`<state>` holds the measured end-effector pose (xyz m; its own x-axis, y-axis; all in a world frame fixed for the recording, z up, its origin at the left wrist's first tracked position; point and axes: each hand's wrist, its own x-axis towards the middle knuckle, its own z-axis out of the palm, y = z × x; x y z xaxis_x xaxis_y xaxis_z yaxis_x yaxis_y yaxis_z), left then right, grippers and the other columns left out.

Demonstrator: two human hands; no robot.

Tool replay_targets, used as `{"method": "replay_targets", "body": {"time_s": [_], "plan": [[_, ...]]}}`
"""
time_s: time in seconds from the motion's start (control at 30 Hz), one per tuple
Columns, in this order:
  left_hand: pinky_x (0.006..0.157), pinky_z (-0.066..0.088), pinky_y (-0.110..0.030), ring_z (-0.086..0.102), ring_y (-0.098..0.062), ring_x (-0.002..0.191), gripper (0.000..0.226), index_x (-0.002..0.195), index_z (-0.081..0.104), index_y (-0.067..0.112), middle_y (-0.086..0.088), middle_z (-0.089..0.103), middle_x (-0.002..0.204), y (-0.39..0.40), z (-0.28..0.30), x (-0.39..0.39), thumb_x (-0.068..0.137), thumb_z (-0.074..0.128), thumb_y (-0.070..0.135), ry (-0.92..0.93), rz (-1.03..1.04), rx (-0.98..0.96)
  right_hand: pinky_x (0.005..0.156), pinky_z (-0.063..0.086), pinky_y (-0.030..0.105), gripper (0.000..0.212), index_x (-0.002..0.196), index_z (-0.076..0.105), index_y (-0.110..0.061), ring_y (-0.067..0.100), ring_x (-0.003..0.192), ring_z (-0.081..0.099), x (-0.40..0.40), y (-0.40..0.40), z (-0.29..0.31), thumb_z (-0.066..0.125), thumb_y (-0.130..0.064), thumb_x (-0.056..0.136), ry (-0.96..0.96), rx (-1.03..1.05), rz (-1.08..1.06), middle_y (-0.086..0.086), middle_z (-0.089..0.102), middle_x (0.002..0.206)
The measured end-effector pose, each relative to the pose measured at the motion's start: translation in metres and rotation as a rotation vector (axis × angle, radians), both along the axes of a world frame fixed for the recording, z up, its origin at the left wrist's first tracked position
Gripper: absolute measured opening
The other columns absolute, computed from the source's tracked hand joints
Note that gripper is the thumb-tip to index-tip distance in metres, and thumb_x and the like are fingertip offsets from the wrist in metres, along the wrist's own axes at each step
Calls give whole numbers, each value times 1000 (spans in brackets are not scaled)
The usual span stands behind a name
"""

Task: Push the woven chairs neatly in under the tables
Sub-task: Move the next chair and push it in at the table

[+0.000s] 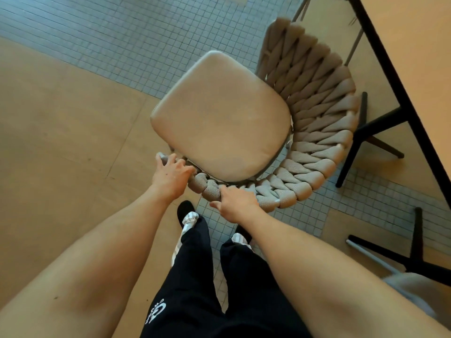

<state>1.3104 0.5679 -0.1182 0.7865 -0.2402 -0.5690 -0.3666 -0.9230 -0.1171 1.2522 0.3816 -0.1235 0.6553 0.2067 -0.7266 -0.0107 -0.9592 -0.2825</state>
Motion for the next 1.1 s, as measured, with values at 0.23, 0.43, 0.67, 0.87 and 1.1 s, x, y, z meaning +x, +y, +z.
{"method": "replay_targets", "body": {"time_s": [0.23,0.43,0.67,0.87,1.1], "plan": [[111,7,-75,33,-34,136,55,137,48,32,0,52,138,-38,1,-17,85,66,25,138,-19,5,89,47,43,49,129,43,-21,32,118,59,-6,-41,0,58,-53,96,31,24,144,6,61,127],[107,1,-81,39,-36,132,50,129,52,31,1,56,131,-74,-2,-41,85,69,46,181,-35,-12,97,45,45,53,132,47,-24,28,118,59,-5,-81,1,62,-56,93,4,-121,349,3,64,127],[109,5,-79,49,-35,125,47,126,52,29,-2,61,122,-121,-2,-65,85,70,43,192,-17,-76,104,38,48,58,137,45,-31,26,121,58,6,-128,-1,69,-55,89,-14,-232,475,-1,64,129],[111,12,-73,54,-36,118,34,124,51,29,-5,61,118,-147,-11,-72,91,60,26,175,10,-149,110,31,56,53,128,51,-34,25,121,58,29,-167,7,66,-64,87,-9,-424,558,-4,64,125],[110,16,-72,57,-34,114,34,121,54,32,-2,63,111,-143,-14,-69,91,54,15,180,-9,-192,104,34,55,41,121,54,-32,25,113,61,25,-168,9,59,-60,93,-63,-436,553,-2,65,116]]}}
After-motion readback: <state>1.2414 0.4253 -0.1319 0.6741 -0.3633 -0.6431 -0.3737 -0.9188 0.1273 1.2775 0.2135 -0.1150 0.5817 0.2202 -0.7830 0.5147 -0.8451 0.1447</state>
